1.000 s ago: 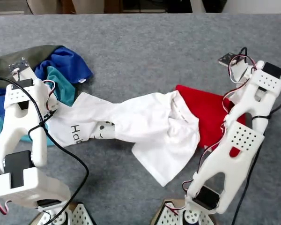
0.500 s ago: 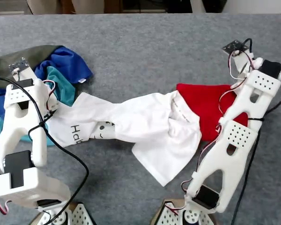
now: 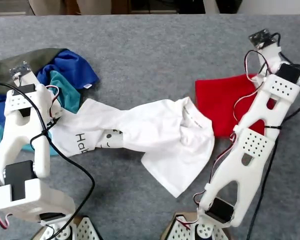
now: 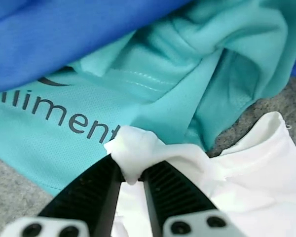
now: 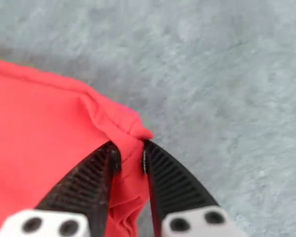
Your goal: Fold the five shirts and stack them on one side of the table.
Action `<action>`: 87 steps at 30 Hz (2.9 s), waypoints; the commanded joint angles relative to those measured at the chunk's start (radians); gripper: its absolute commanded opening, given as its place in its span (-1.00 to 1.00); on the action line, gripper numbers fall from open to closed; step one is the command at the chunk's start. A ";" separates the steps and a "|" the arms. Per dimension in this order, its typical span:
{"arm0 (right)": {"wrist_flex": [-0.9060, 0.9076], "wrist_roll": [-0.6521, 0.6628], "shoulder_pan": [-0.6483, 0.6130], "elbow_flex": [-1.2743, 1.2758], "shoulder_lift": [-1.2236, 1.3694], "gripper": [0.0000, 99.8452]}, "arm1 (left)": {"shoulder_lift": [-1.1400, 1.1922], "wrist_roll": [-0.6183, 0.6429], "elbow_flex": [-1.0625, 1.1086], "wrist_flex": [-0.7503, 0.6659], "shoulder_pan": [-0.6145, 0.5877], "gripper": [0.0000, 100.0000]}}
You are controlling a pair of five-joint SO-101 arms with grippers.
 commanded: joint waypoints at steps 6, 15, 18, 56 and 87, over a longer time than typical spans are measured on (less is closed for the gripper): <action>-0.163 -0.054 -0.027 -0.051 -0.018 -1.00 | -0.007 -0.006 -0.038 -0.012 0.009 -0.96; -0.078 -0.055 -0.071 -0.054 -0.021 -0.72 | -0.007 -0.006 -0.038 -0.012 0.011 -0.96; -0.026 -0.092 -0.074 -0.071 -0.022 -0.52 | -0.007 -0.006 -0.038 -0.012 0.011 -0.96; 0.038 0.580 -0.262 2.046 -1.844 -0.64 | -0.007 -0.005 -0.152 0.135 0.009 -0.96; -0.195 0.482 -0.768 2.872 -1.965 -0.64 | -0.004 0.172 0.135 -0.264 0.160 -0.96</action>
